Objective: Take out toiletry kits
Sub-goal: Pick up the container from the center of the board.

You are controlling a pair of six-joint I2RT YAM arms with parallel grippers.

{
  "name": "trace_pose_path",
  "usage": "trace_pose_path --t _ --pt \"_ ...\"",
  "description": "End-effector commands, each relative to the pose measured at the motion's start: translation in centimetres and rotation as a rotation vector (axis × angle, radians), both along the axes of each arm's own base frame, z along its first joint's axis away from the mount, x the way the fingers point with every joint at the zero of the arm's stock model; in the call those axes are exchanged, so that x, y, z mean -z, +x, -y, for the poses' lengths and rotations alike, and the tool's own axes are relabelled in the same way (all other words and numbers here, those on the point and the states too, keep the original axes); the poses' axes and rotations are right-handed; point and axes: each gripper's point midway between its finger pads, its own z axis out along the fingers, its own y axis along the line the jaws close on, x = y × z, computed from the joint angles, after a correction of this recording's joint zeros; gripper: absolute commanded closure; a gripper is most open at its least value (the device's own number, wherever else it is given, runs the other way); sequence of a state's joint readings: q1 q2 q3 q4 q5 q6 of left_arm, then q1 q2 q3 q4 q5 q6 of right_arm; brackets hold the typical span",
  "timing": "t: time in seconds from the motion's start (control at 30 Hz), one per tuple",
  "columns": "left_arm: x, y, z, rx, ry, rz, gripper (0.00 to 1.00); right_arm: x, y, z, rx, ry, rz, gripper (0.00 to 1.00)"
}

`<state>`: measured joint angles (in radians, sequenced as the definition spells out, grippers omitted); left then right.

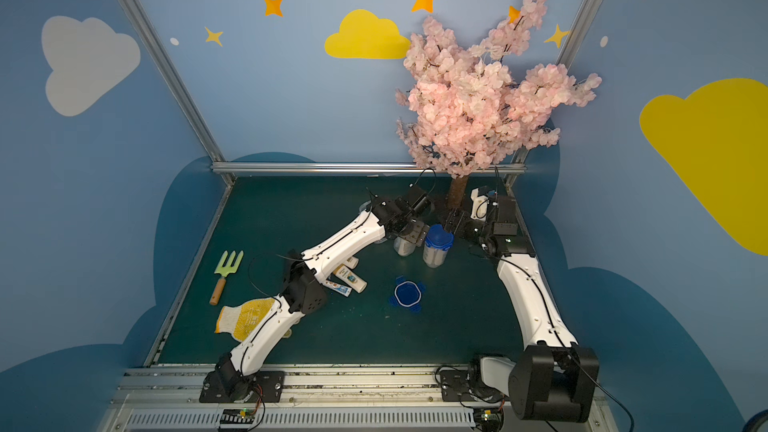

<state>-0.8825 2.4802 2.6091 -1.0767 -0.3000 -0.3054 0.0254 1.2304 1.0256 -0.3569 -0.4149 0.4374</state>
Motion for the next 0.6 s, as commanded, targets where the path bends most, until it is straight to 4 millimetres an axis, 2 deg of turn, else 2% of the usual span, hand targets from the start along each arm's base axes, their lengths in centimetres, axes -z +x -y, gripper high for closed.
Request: trace_pose_path --t 0.0,0.13,0.23,0.43,0.57 --pt "-8.1 -2.1 -0.7 0.014 -0.089 0.094 0.71 -1.1 0.3 -0.3 -0.029 0.0 0.04 0.16" --pt "-9.6 -4.6 -2.3 0.002 -0.09 0.075 0.72 -1.8 0.3 -0.4 -0.034 0.009 0.052 0.16" --pt "-9.8 -6.1 -4.2 -0.027 -0.072 0.063 0.73 -2.1 0.2 -0.9 -0.045 0.021 0.055 0.16" --pt "-8.6 -8.5 -8.2 -0.088 -0.083 0.074 0.74 -2.1 0.2 -3.5 -0.098 -0.006 0.044 0.16" --pt "-7.8 -9.0 -10.4 -0.125 -0.115 0.113 0.74 -1.9 -0.2 -5.7 -0.139 -0.033 0.044 0.16"
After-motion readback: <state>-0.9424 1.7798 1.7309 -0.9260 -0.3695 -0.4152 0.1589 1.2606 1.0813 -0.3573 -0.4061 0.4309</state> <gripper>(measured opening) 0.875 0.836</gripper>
